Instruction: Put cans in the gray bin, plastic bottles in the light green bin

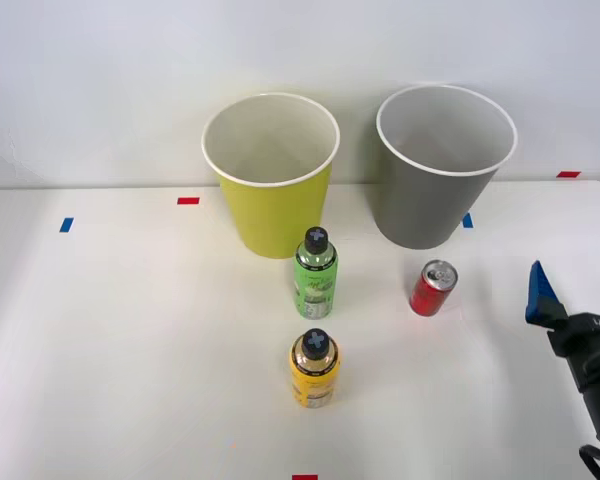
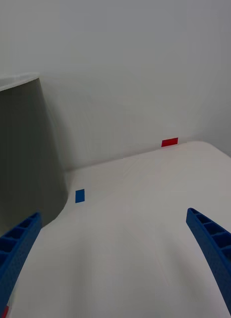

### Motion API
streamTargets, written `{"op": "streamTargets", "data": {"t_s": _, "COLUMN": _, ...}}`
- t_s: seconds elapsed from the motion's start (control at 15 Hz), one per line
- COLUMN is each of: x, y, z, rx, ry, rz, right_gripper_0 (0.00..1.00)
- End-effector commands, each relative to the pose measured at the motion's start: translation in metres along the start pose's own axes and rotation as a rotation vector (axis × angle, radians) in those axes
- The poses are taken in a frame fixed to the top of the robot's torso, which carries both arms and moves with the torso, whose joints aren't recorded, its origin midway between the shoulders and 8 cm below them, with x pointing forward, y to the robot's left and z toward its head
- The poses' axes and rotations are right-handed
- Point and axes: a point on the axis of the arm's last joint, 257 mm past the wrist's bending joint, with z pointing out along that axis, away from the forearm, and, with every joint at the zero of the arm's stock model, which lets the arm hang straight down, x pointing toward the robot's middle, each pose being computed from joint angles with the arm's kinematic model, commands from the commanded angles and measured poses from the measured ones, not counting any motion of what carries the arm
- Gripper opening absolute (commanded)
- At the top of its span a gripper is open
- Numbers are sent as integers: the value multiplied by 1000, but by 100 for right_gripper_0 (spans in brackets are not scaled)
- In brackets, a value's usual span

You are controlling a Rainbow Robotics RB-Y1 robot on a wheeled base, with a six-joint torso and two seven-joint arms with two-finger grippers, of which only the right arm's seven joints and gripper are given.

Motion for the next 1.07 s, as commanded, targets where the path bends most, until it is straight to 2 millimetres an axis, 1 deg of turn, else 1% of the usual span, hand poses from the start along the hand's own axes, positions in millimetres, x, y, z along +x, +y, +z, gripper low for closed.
{"op": "streamTargets", "data": {"t_s": 0.07, "x": 8, "y": -9, "z": -22, "rx": -9, "ry": 10, "rz": -31, "right_gripper_0": 100}}
{"op": "streamTargets", "data": {"t_s": 0.13, "x": 9, "y": -7, "z": -27, "rx": -23, "ry": 5, "rz": -37, "right_gripper_0": 100}}
{"op": "streamTargets", "data": {"t_s": 0.27, "x": 9, "y": 1, "z": -43, "rx": -83, "ry": -8, "rz": -70, "right_gripper_0": 100}}
{"op": "streamTargets", "data": {"t_s": 0.47, "x": 11, "y": 9, "z": -55, "rx": -132, "ry": -6, "rz": -99, "right_gripper_0": 100}}
{"op": "streamTargets", "data": {"t_s": 0.6, "x": 18, "y": 10, "z": -60, "rx": -142, "ry": 10, "rz": -143, "right_gripper_0": 100}}
{"op": "streamTargets", "data": {"t_s": 0.87, "x": 35, "y": 29, "z": -69, "rx": -148, "ry": 36, "rz": -95, "right_gripper_0": 100}}
{"op": "streamTargets", "data": {"t_s": 1.07, "x": 44, "y": 27, "z": -81, "rx": -96, "ry": 39, "rz": -72, "right_gripper_0": 100}}
